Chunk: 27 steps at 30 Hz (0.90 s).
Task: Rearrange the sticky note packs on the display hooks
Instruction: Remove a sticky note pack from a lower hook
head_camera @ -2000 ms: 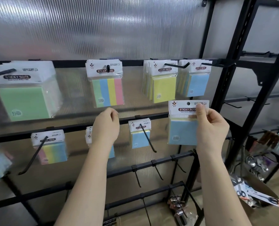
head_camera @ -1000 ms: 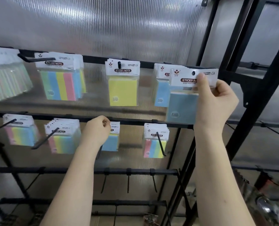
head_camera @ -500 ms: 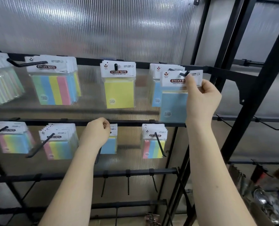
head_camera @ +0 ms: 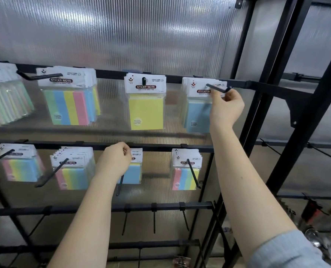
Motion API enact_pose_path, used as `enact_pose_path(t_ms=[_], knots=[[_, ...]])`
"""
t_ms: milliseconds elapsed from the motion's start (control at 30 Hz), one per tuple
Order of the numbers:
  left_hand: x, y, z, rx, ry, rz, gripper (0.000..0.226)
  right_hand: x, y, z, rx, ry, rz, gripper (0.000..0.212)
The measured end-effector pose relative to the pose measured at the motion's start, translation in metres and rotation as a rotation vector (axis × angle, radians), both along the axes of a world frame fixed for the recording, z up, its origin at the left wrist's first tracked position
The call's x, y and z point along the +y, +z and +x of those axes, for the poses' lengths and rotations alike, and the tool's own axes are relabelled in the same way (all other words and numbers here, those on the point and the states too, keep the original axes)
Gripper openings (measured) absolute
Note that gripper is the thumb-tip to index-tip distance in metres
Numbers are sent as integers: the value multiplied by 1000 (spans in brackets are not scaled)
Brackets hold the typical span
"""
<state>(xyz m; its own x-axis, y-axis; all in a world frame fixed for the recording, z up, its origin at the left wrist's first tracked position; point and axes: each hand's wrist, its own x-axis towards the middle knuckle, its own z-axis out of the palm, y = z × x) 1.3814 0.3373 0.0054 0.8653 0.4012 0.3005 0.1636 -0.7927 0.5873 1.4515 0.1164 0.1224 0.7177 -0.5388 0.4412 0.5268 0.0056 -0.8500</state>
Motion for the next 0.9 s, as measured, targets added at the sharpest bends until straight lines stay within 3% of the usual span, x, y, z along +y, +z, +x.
enact_pose_path(t_ms=[200,400,467,700,800,900], knots=[[1,-1,-1,3,4,-11,13,1,-4,2,-39,-45,58,18],[1,2,-5,-4,2,-31,14,-13,-34,-11,-2,-67,48,8],[1,4,-7,-4,1,-37,15,-21,-55,-14,62,-62,6,5],[-4,-1,-14,-4,19,-51,16,-30,-146,-17,482,123,-124,33],[-6,-6,-20,-17,39,-63,17,-26,-166,-21,552,216,-164,39],[-8,-10,-27,-46,63,-84,14,-23,-174,-24,518,239,-236,26]])
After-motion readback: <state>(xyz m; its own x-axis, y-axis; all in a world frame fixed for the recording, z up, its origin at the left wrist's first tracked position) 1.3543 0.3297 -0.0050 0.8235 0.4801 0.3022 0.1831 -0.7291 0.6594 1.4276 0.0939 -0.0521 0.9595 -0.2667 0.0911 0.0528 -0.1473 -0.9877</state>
